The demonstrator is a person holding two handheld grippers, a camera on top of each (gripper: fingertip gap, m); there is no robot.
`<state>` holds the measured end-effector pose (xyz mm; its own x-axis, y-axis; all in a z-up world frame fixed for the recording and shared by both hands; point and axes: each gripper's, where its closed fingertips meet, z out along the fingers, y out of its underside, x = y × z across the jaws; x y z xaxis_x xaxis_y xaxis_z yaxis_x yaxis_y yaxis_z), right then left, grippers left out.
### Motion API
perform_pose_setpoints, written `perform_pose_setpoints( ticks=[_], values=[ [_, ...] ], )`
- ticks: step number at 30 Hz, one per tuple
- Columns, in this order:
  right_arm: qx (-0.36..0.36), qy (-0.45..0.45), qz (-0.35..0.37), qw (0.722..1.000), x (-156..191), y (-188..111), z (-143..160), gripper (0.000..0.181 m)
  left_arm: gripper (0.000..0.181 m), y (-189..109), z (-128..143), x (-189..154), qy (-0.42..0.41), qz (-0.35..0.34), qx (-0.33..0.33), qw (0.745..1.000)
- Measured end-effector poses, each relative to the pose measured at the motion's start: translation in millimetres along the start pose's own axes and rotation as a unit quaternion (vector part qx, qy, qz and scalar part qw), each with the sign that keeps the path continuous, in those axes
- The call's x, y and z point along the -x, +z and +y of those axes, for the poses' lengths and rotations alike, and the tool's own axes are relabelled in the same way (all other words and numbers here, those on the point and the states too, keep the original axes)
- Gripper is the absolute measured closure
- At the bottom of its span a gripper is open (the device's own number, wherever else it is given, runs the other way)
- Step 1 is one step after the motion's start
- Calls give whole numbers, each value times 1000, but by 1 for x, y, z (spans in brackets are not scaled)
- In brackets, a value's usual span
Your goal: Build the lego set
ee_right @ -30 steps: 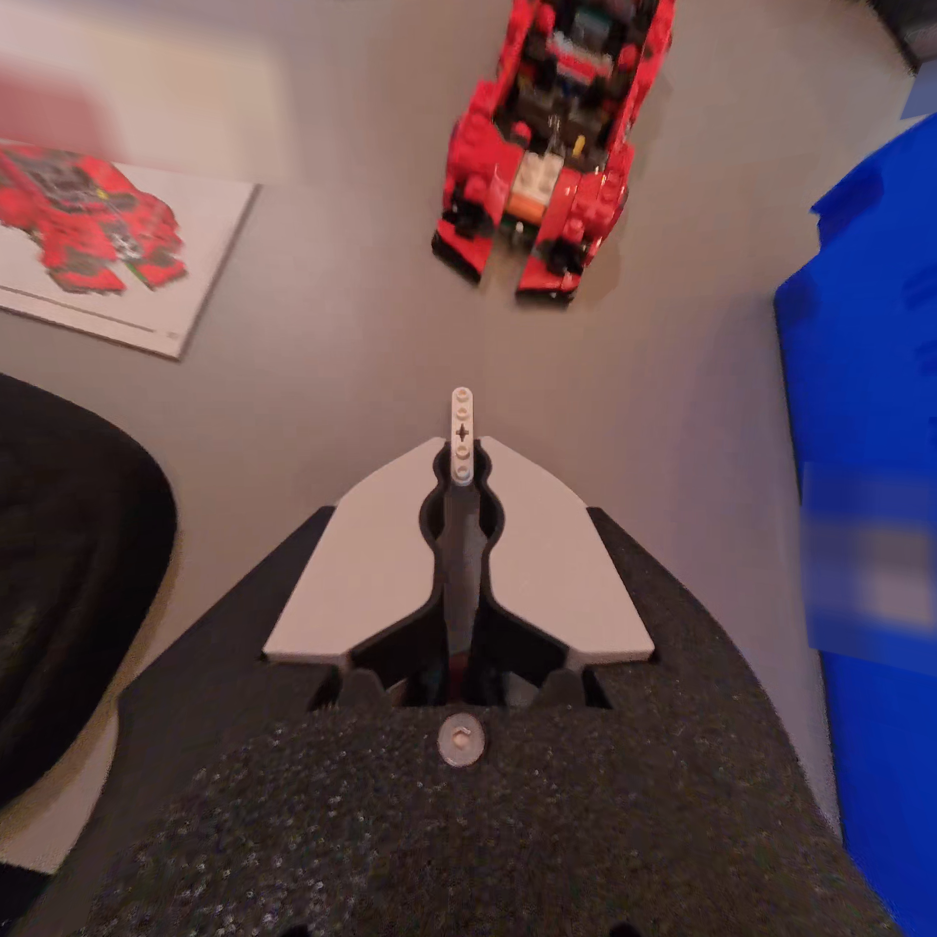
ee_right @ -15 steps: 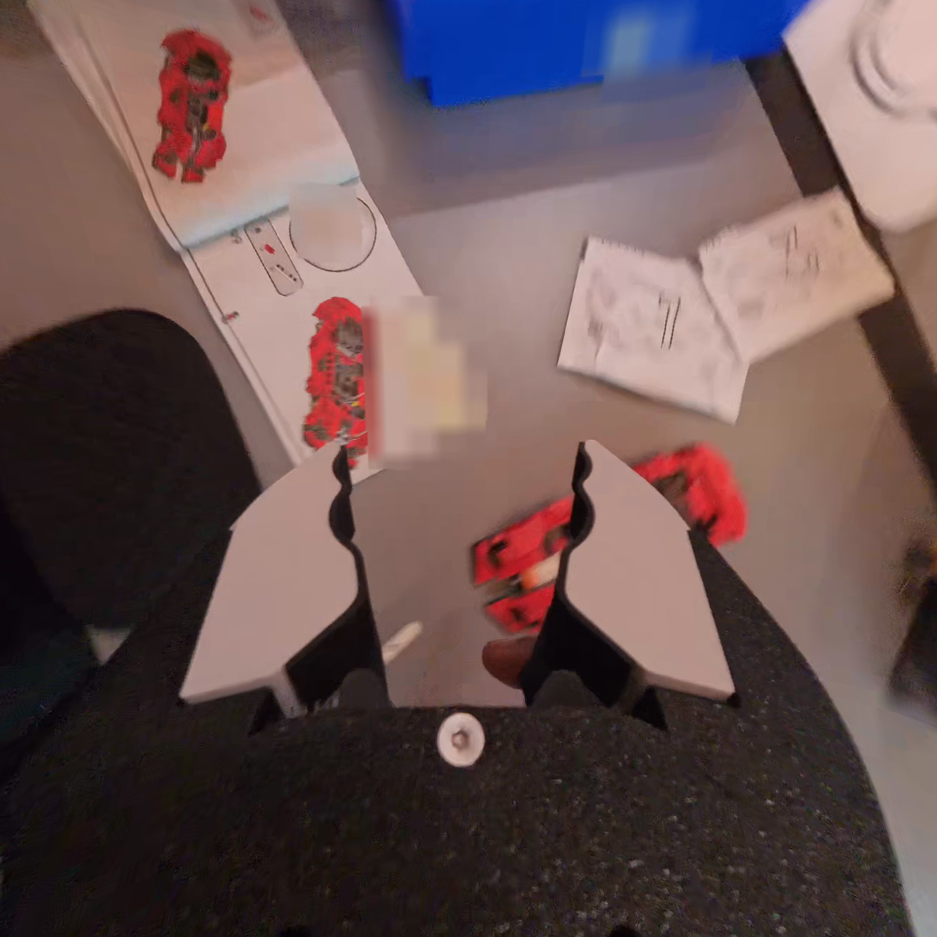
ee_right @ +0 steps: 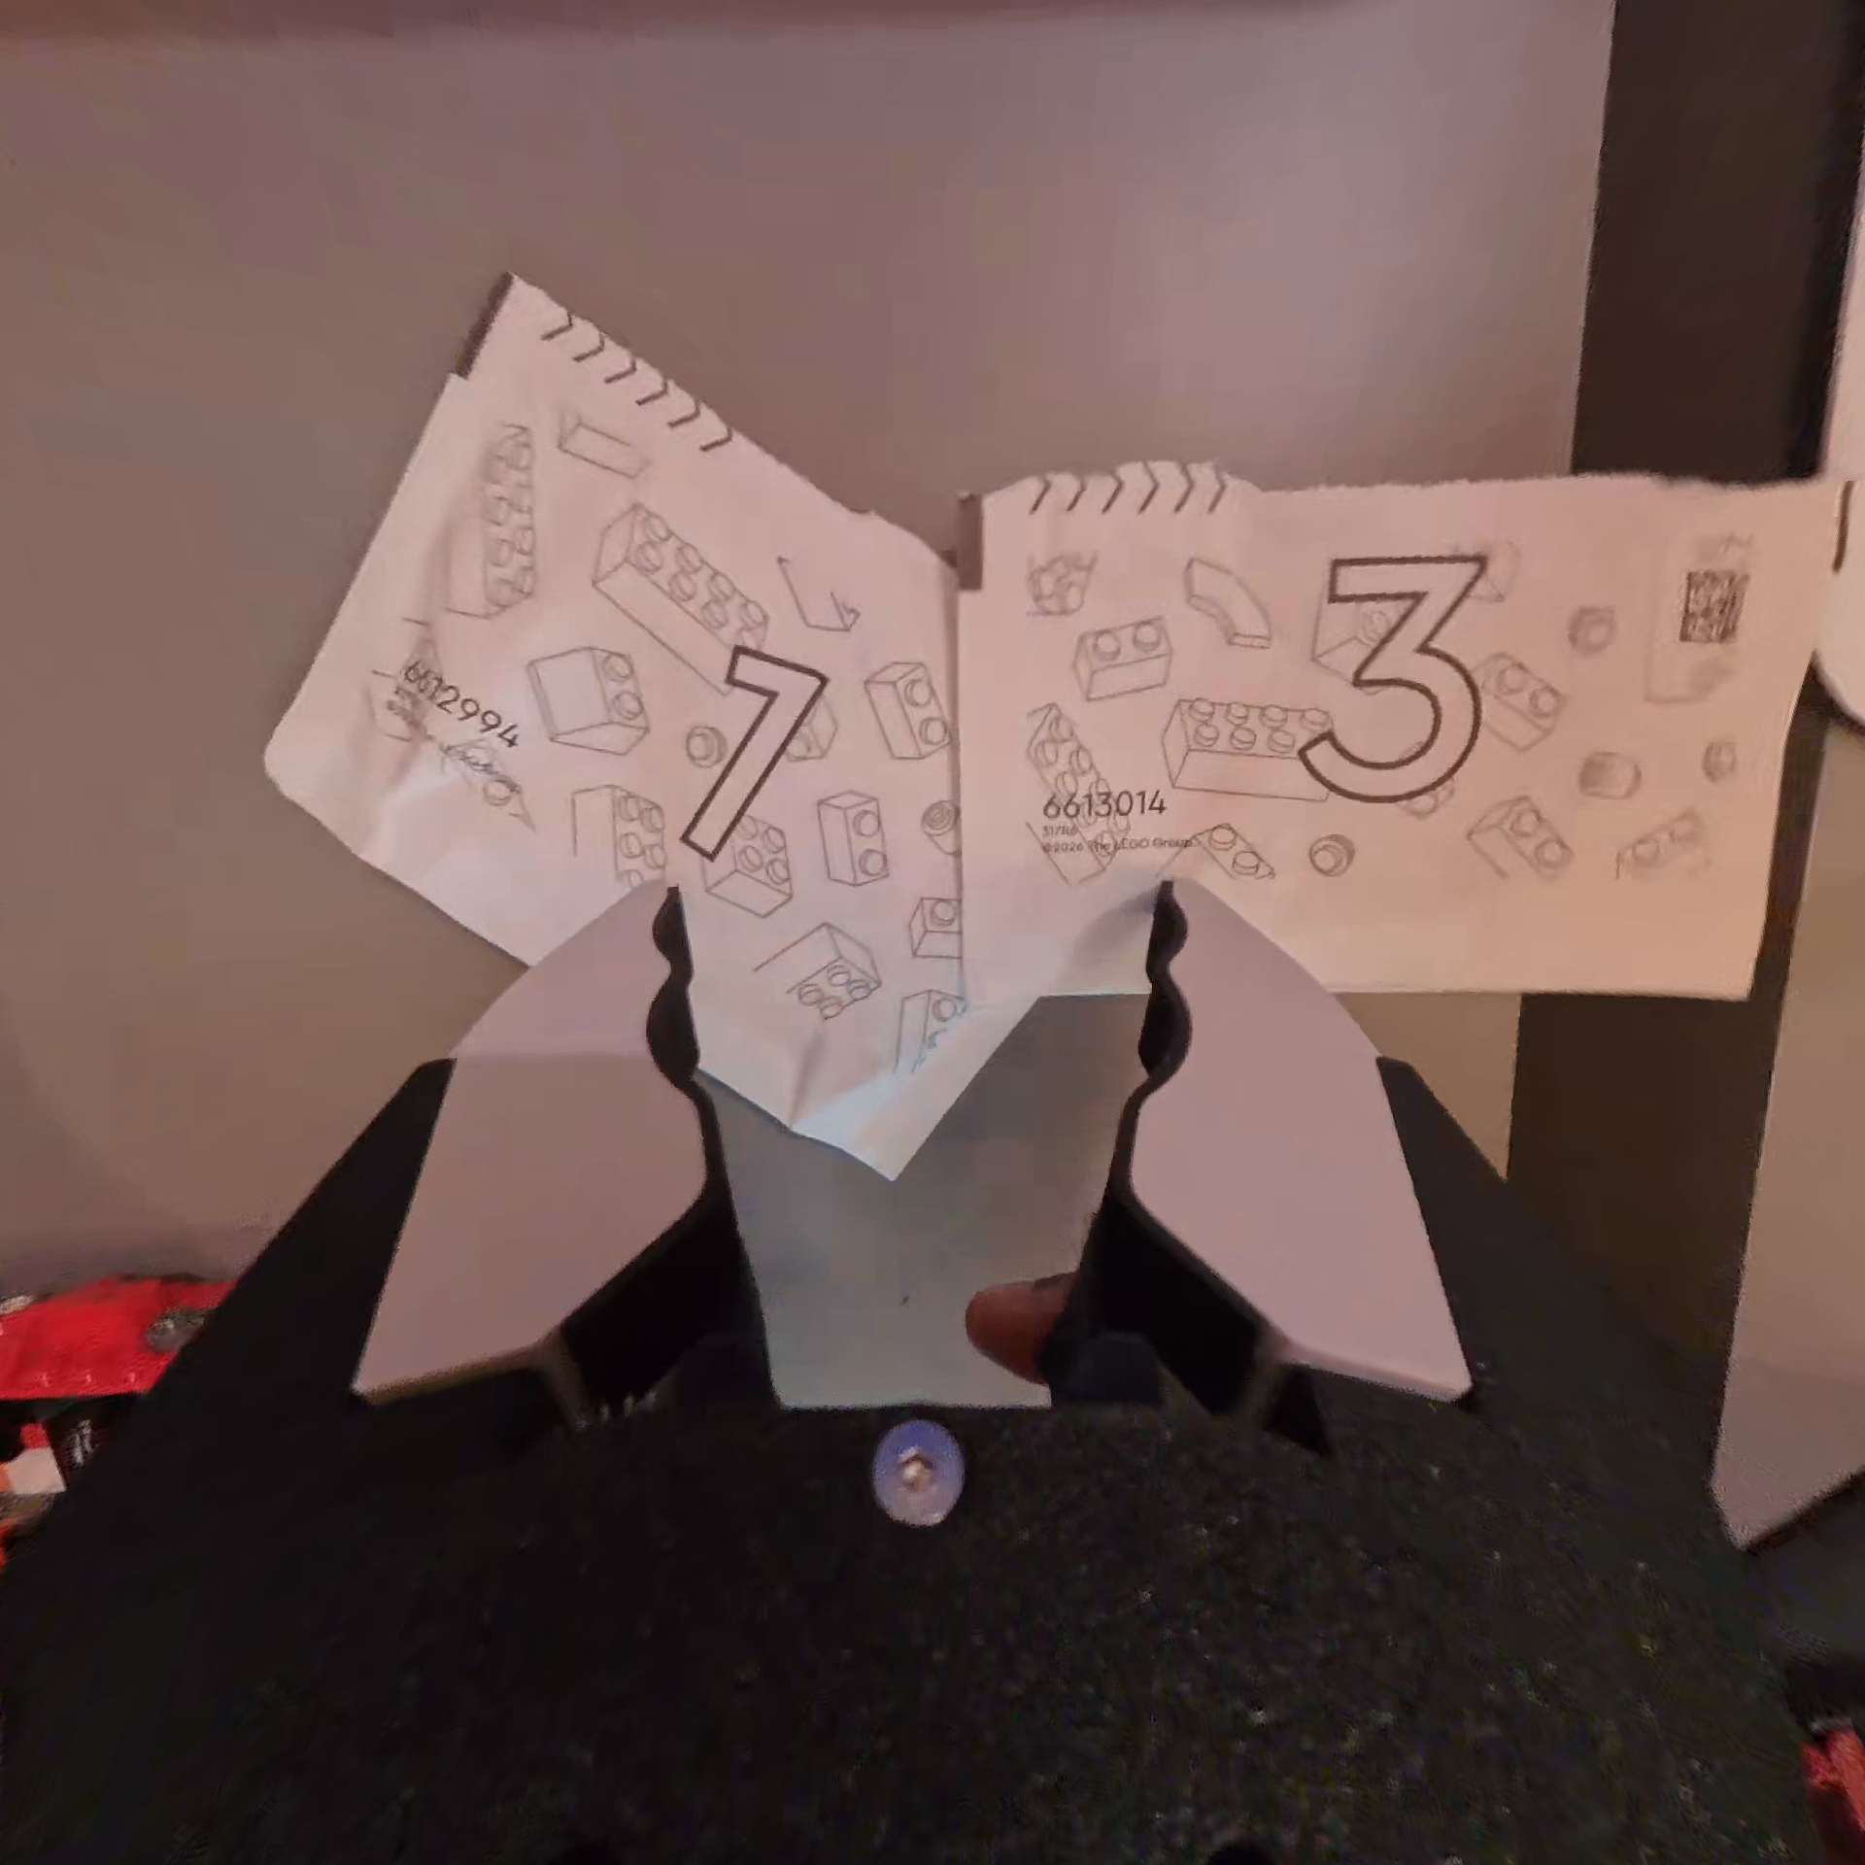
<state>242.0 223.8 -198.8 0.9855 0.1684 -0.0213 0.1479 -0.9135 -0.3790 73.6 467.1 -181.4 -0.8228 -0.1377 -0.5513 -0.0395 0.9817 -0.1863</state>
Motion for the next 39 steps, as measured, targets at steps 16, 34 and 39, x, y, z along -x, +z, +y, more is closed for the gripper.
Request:
perform_pose_setpoints(
  ticks=[16,34,39],
  values=[
    [-32,-28,-3,999,17,7,-21,102,160,-6,2,-25,-45,237,14,970],
    [-54,-32,26,998,26,20,-116,124,160,-48,-13,5,-111,259,-111,953],
    [-79,-13,15,997,22,46,-120,116,160,-44,-12,2,-101,258,-100,956]
  ],
)
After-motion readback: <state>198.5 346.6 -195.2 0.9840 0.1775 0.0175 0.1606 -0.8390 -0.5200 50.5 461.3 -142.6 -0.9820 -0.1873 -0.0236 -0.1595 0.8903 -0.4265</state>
